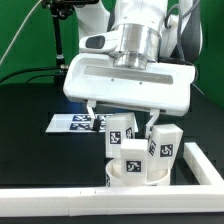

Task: Assemble stool

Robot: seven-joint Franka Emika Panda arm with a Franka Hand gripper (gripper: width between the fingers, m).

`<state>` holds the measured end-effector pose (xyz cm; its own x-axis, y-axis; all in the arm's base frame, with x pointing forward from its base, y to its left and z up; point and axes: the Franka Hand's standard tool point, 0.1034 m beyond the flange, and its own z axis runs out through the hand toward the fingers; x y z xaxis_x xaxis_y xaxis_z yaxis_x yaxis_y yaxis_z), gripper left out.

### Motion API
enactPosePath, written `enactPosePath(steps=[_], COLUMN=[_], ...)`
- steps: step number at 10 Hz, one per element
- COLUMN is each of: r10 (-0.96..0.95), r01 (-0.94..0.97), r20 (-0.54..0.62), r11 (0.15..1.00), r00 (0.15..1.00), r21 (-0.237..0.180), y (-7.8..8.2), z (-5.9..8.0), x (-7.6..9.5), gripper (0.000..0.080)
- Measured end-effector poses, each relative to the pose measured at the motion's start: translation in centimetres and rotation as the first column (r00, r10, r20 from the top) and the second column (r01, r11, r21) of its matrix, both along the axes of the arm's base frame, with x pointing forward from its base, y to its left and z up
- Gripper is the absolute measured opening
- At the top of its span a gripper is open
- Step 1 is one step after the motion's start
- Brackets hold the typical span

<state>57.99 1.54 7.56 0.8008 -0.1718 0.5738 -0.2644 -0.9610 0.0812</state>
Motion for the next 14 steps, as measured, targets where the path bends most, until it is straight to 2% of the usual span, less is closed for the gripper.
enactPosePath(steps=[5, 6, 8, 10, 11, 12, 14], r10=[0.003, -0.011, -0.03, -0.051, -0.044, -0.033, -0.009], r01=[-0.003, 0.011, 0.03, 0.085, 0.116, 0.139, 0.174], r20=[0.0, 0.004, -0.002, -0.169, -0.269, -0.342, -0.46], r11=[1.0, 1.0, 0.996, 0.976, 0.959, 0.947, 0.932], r00=[1.0, 1.0, 1.0, 0.984, 0.962, 0.939, 0.888], r21=[-0.001, 0.02, 0.08, 0.201, 0.259, 0.29, 0.317], y=[0.0, -0.3, -2.2, -4.1, -4.3, -4.4, -4.1], z=[0.0, 1.1, 4.4, 6.0, 6.5, 6.6, 5.8], x=[0.0, 0.3, 1.2, 1.3, 1.4, 1.5, 1.2], gripper=[0.0648, 0.0648, 0.0648, 0.0648, 0.0648, 0.0648, 0.0648])
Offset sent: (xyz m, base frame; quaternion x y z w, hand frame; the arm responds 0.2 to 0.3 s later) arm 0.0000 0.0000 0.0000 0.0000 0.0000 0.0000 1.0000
